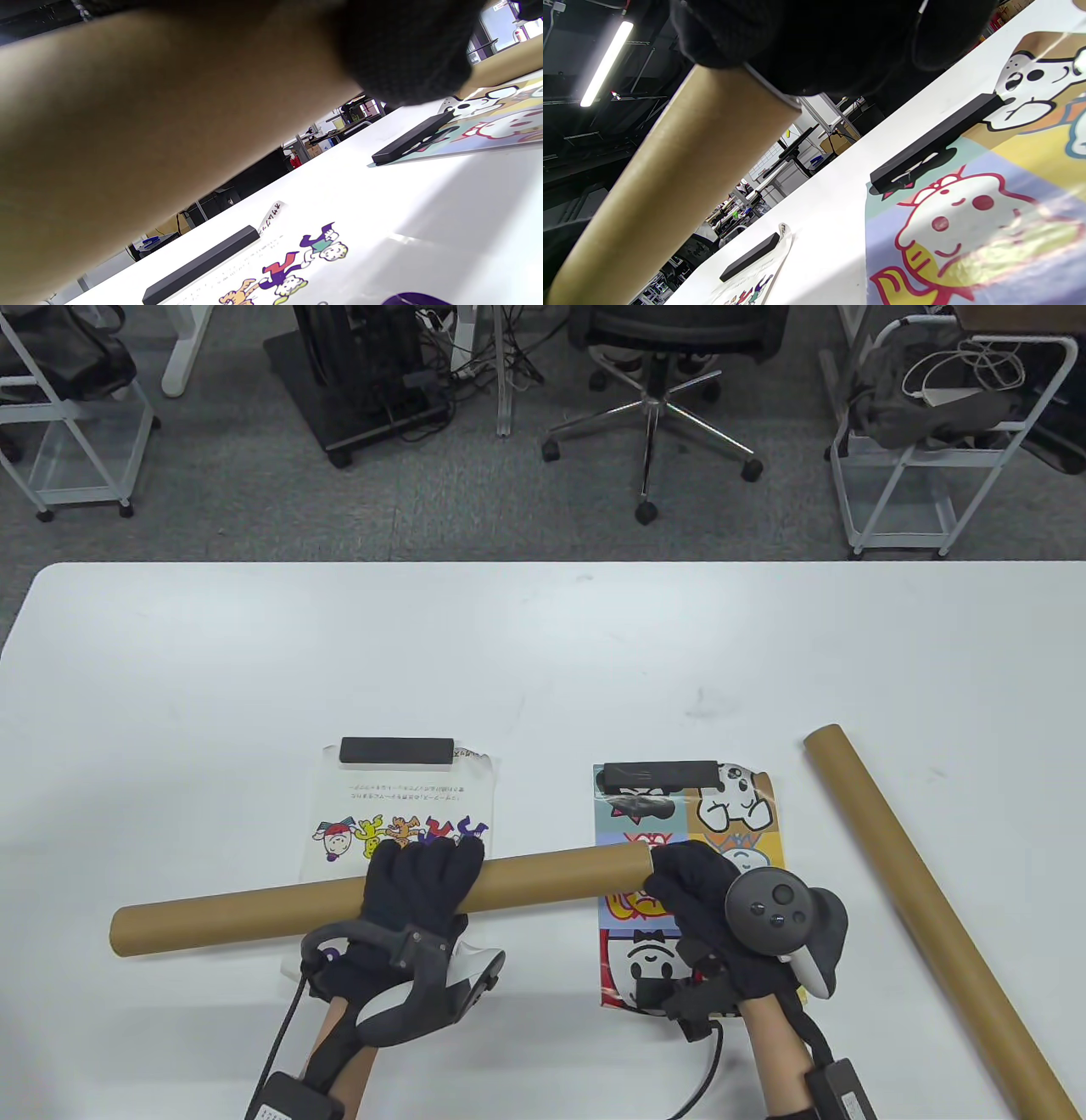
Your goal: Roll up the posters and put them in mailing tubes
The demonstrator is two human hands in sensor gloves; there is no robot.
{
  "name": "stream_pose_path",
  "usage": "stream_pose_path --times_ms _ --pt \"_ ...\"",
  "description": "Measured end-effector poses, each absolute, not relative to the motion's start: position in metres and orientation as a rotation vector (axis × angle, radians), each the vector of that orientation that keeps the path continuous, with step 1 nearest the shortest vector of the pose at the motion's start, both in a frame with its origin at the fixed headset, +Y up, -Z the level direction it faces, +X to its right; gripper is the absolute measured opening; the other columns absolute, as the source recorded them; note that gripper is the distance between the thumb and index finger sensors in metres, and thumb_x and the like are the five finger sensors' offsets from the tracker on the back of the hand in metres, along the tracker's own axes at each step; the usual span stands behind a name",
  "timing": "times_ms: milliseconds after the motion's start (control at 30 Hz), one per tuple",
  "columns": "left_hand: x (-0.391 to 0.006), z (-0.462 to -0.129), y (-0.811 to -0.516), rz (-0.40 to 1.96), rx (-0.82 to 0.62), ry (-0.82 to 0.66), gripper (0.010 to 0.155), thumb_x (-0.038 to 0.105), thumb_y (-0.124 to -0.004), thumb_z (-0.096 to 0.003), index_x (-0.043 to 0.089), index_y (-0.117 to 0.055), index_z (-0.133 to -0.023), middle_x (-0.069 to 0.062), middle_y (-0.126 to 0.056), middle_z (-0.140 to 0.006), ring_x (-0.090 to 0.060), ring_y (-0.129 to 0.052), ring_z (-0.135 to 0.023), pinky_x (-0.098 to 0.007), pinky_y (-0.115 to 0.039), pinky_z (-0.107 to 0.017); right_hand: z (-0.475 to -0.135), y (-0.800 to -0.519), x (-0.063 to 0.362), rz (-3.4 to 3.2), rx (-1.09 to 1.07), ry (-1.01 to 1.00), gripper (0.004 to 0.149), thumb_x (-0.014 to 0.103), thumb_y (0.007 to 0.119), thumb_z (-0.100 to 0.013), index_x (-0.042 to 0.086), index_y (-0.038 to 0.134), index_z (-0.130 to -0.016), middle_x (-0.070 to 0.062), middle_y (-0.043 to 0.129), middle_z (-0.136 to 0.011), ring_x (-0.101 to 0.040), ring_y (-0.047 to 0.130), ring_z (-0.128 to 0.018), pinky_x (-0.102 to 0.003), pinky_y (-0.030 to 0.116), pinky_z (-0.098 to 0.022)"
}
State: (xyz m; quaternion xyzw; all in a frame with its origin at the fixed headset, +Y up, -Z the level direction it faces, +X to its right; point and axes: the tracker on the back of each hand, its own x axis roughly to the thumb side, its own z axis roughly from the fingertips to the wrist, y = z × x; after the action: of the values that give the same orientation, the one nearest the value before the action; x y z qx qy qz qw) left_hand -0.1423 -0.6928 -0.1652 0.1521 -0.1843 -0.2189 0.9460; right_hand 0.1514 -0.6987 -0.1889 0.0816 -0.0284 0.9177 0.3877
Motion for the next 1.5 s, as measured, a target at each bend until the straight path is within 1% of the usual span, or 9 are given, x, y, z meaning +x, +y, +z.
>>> stream_pose_path --times_ms 67,167,467,600,1200,1333,1367,1433,1500 --pt "-0.144 -0.166 -0.692 -0.439 0.314 -0.372 0.085 0.054 -0.080 -0.0392 0.033 -0.042 -0.112 0.005 -0.076 -0.109 -0.020 -0.091 -0.094 -0.051 -0.074 -0.078 -0.189 -0.698 0.151 2.337 0.214 -0.076 0.040 0.029 0.069 -0.045 0.019 0.076 -0.083 -0.010 0.084 -0.085 -0.038 0.085 -0.073 -0.069 0.060 -0.066" --pt "-0.147 -0.167 -0.691 -0.413 0.304 -0.368 0.084 0.053 -0.080 -0.0391 0.036 -0.041 -0.111 0.005 -0.077 -0.109 -0.020 -0.091 -0.095 -0.051 -0.074 -0.079 -0.189 -0.698 0.151 2.339 0.224 -0.075 0.040 0.028 0.068 -0.045 0.019 0.076 -0.083 -0.010 0.083 -0.085 -0.038 0.084 -0.073 -0.069 0.059 -0.067" --pt "-0.148 -0.167 -0.691 -0.376 0.285 -0.376 0.084 0.053 -0.080 -0.0392 0.036 -0.043 -0.112 0.005 -0.076 -0.109 -0.021 -0.090 -0.095 -0.051 -0.074 -0.079 -0.189 -0.698 0.150 2.353 0.259 -0.070 0.040 0.026 0.064 -0.047 0.017 0.072 -0.085 -0.012 0.080 -0.087 -0.040 0.081 -0.074 -0.071 0.057 -0.067" --pt "-0.148 -0.168 -0.690 -0.332 0.271 -0.383 0.084 0.052 -0.080 -0.0398 0.034 -0.043 -0.113 0.003 -0.077 -0.109 -0.022 -0.090 -0.095 -0.052 -0.074 -0.079 -0.188 -0.697 0.149 2.367 0.258 -0.124 0.041 0.023 0.060 -0.048 0.014 0.069 -0.087 -0.013 0.076 -0.089 -0.040 0.079 -0.074 -0.070 0.056 -0.068" --pt "-0.153 -0.171 -0.690 -0.207 0.164 -0.419 0.084 0.050 -0.083 -0.0400 0.032 -0.047 -0.114 0.000 -0.078 -0.109 -0.026 -0.090 -0.095 -0.055 -0.073 -0.079 -0.191 -0.698 0.154 2.298 0.286 -0.035 0.041 0.022 0.059 -0.048 0.011 0.070 -0.086 -0.016 0.077 -0.088 -0.043 0.079 -0.072 -0.072 0.056 -0.067" --pt "-0.174 -0.176 -0.692 -0.236 0.171 -0.354 0.084 0.048 -0.083 -0.0386 0.033 -0.047 -0.113 0.001 -0.078 -0.109 -0.025 -0.091 -0.096 -0.054 -0.074 -0.078 -0.194 -0.706 0.186 2.198 0.193 -0.019 0.040 0.022 0.060 -0.050 0.013 0.068 -0.088 -0.015 0.075 -0.090 -0.042 0.078 -0.075 -0.071 0.056 -0.068" --pt "-0.178 -0.177 -0.692 -0.236 0.167 -0.339 0.084 0.048 -0.083 -0.0386 0.033 -0.047 -0.113 0.001 -0.078 -0.109 -0.025 -0.091 -0.096 -0.054 -0.074 -0.078 -0.196 -0.708 0.195 2.137 0.155 -0.050 0.040 0.021 0.061 -0.050 0.011 0.070 -0.087 -0.017 0.077 -0.089 -0.044 0.079 -0.073 -0.072 0.056 -0.066" --pt "-0.183 -0.178 -0.692 -0.266 0.162 -0.320 0.084 0.048 -0.083 -0.0390 0.032 -0.048 -0.113 0.000 -0.079 -0.109 -0.025 -0.091 -0.095 -0.054 -0.074 -0.078 -0.196 -0.710 0.207 2.118 0.110 -0.005 0.039 0.022 0.061 -0.051 0.012 0.069 -0.088 -0.017 0.075 -0.091 -0.044 0.077 -0.075 -0.072 0.054 -0.067" --pt "-0.183 -0.178 -0.692 -0.272 0.165 -0.319 0.084 0.048 -0.083 -0.0390 0.032 -0.048 -0.113 0.000 -0.079 -0.109 -0.025 -0.091 -0.095 -0.054 -0.074 -0.078 -0.197 -0.711 0.209 2.121 0.103 -0.016 0.039 0.022 0.062 -0.051 0.013 0.069 -0.088 -0.016 0.076 -0.090 -0.043 0.078 -0.074 -0.072 0.055 -0.067"
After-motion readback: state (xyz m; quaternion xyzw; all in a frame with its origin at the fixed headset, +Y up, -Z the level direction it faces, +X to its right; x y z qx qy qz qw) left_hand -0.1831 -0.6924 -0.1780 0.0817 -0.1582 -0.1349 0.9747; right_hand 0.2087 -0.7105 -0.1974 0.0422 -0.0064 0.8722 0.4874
